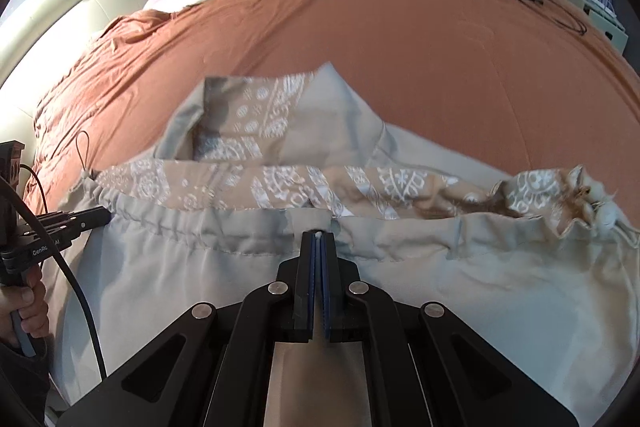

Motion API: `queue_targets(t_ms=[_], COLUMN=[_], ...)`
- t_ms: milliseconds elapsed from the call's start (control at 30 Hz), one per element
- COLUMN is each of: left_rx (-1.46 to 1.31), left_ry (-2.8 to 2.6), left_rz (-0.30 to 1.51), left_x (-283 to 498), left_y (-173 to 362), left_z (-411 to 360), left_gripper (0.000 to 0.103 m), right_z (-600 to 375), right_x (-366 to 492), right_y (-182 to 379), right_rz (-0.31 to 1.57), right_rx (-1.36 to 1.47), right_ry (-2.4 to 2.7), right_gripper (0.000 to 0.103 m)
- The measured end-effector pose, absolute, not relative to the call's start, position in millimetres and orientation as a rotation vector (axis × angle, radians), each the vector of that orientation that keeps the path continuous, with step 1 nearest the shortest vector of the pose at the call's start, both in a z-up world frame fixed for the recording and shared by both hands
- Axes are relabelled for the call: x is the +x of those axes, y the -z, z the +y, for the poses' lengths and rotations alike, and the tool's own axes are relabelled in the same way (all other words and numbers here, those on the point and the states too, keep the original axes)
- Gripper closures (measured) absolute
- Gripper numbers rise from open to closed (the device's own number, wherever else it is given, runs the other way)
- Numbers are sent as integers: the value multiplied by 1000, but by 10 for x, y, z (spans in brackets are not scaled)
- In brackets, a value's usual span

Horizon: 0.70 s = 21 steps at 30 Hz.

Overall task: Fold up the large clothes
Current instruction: 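Lay the hem down over the collar with both tools, then open both tools and release the hem onto the folded jacket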

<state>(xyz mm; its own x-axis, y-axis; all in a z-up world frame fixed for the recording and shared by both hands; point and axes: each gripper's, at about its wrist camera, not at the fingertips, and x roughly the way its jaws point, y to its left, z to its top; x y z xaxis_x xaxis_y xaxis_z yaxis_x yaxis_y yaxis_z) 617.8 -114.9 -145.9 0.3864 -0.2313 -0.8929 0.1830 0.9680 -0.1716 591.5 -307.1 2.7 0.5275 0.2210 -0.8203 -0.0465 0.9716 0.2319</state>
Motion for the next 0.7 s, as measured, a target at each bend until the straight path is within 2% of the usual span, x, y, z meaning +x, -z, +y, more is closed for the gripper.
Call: queue_targets(t_ms=[200,333,400,467,500,533,567,600,633,667,700], left_rx=[-56,-104,-137,-160,-172,-184,-193,-200,-202,-203,-205], left_ry=[240,267,280,278,275,274,272,266,259,251,242], left_rz=[1172,1168,1158,1151,1145,1138,1130,1119,1106,1091,1075], left_x=[6276,6258,6197,6129,6084,6041,5983,5901,5831,5763,5678], left_y=[1659,1591,1493,1388,1338,1292,1244,1179,1129,1079,1018], left_z=[-1133,-1059,-972,-888,-854,-812,-766,-720,-672,-630,-579], left_gripper=[102,101,97,94,94,89,77,69,52,45,45], right_z=[-3058,-3077,-3072,-3066,-3052,-3040,-3031,-3024,-3026,-3017,-2998], right_x=[5994,5920,5821,5704,5652,5577,5475,5405,5325,5224,5117], right_y=[194,59,-57,-169,-220,-280,-358,-409,-453,-494,-529], right_rz=[1064,1063,1052,1045,1036,1017,987,968,958,947,932], right_rx=[189,196,190,200,205,208,203,199,204,223,235], right_ry=[-123,-91,-95,-106,-113,-120,-121,-119,-122,-145,-165], right_gripper=[103,103,102,92,69,42,36,35,35,35,35])
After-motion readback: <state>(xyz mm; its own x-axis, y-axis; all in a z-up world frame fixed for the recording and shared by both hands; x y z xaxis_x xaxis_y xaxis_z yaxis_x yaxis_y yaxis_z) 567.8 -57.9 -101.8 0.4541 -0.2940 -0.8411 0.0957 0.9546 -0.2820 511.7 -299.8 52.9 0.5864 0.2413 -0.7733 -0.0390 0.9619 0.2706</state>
